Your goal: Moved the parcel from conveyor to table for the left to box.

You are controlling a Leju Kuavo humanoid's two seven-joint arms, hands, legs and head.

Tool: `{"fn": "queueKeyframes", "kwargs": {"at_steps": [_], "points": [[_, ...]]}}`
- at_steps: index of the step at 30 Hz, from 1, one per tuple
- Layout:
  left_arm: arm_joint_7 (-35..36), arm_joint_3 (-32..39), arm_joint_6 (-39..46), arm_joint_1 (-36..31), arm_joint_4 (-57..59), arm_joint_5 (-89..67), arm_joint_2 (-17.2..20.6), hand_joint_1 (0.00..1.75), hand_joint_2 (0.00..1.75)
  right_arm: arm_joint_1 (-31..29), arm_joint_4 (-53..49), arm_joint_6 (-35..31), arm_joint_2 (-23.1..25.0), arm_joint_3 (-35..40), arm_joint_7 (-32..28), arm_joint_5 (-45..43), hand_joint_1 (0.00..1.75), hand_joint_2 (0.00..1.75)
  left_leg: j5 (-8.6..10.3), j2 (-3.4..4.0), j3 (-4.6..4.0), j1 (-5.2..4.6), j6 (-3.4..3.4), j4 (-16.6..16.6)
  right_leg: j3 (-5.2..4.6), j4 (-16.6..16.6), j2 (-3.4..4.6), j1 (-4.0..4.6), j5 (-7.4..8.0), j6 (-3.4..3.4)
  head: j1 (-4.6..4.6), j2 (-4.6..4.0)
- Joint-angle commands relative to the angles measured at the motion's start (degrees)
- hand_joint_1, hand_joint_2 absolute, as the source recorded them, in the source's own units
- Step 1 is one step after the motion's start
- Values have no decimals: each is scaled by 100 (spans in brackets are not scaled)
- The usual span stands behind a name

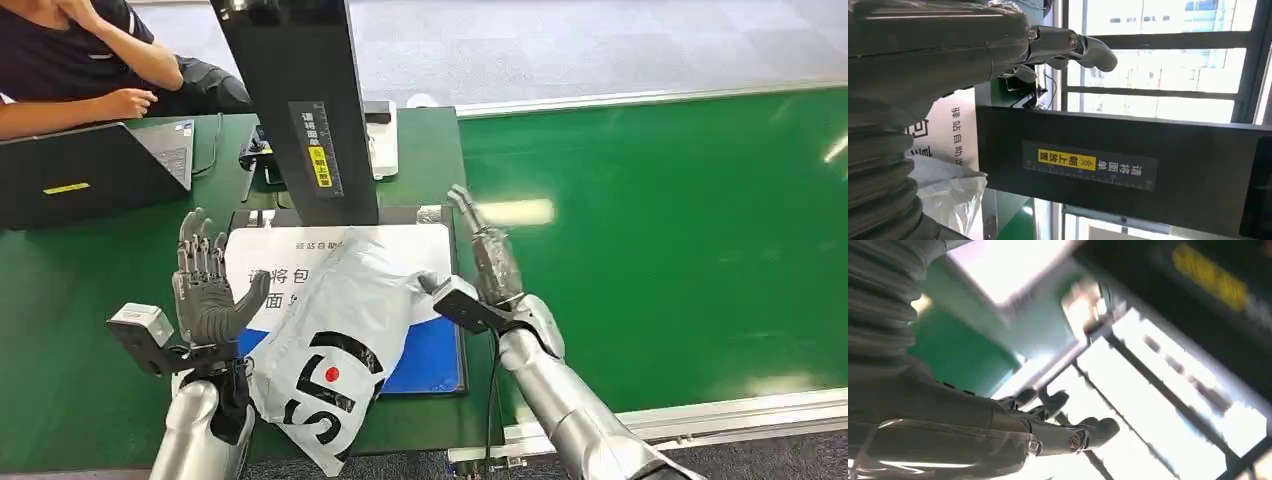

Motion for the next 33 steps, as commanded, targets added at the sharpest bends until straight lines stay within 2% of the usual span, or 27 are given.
{"fn": "queueKeyframes", "kwargs": {"at_steps": [1,8,9,10,11,14,15,16,17,18,19,20,23,24,25,28,29,33], "points": [[63,-52,33,-7,-84,34,105,0,175,349,-1131,-57,-254,-368,35,-42,0,0,-1,-14,17,4,-2,-4,19,-4,-17,6,-3,-10,0,0],[63,-52,33,-7,-84,34,105,0,175,349,-1131,-57,-254,-368,35,-42,0,0,0,-10,14,2,-3,-4,14,-3,-13,3,-1,-9,0,0],[63,-66,34,-8,-82,39,114,0,175,344,-1117,-296,-233,-407,-84,-51,0,0,-1,-9,13,2,-2,-3,13,-2,-12,4,-1,-8,0,0],[63,-76,34,-14,-77,42,115,0,175,353,-1154,-389,-228,-434,-155,-87,0,175,-3,-12,22,3,-3,-5,22,-3,-16,5,-4,-12,0,0],[52,-165,-25,-84,21,94,155,0,175,479,-2338,306,-690,43,-256,-1678,0,175,-1,-12,15,2,-3,-4,16,-2,-15,3,-3,-9,0,0],[51,-178,-24,-111,47,96,145,0,175,411,-2315,369,-760,14,-256,-1750,0,175,0,-23,3,0,-1,5,5,6,-26,2,-5,-7,-2,0],[9,-88,62,-109,54,150,81,0,175,481,-2329,1089,-798,-95,-256,-2470,0,175,2,-17,2,-1,-1,1,5,1,-19,0,-2,-5,2,0],[1,-33,87,-27,-45,162,71,0,175,688,-2514,1399,-879,-379,-253,-2558,0,175,-2,-24,16,0,-1,-2,22,-2,-28,3,-6,-9,0,0],[16,57,95,108,-238,152,67,0,175,1174,-3212,1799,-914,-803,238,-2954,0,175,-2,-22,16,4,0,-4,25,-9,-25,5,-3,-6,2,0],[32,111,89,201,-364,155,57,0,175,1514,-3441,2078,-986,-1038,801,-3120,0,175,1,-25,9,1,0,-5,18,-7,-28,2,-4,-4,2,0],[353,190,110,354,-225,149,52,0,175,1828,-3440,2313,-1074,-1249,894,-3170,0,175,-2,-34,25,4,-1,-11,35,-13,-38,6,-9,-9,-2,0],[118,252,30,444,-21,123,56,0,175,2086,-3180,2779,-1195,-1491,1005,-3328,0,175,-1,-41,26,4,-1,-14,38,-19,-45,7,-10,-8,0,0],[-42,319,-28,442,129,73,16,0,175,2134,-2908,3068,-1133,-1773,700,-3237,0,175,-5,-52,48,1,3,-25,65,-34,-54,5,-20,-5,-2,0],[-38,330,-38,424,136,63,5,0,175,2099,-2822,3165,-1087,-1825,889,-3277,0,175,-11,-38,26,-1,3,-12,40,-20,-42,2,-17,-1,0,0],[17,334,-143,455,118,31,6,0,175,2234,-2835,3519,-1059,-2055,1482,-3645,0,175,-15,-40,33,-2,4,-13,47,-21,-45,2,-21,-4,0,0],[28,361,-214,502,158,-22,-8,0,175,2662,-3043,4108,-1045,-2503,1695,-3885,0,175,-16,-32,21,-1,7,-12,36,-19,-37,1,-17,-1,0,0],[28,365,-270,496,180,-34,-29,0,175,2824,-3182,4357,-999,-2658,1750,-3892,0,175,-20,-43,42,0,4,-20,58,-26,-49,4,-23,-5,-2,0],[93,344,-369,415,305,-105,-64,0,175,3113,-3479,4599,-940,-2713,1975,-3529,0,175,-21,-36,23,-4,6,-11,35,-17,-39,0,-24,3,0,0]]}}
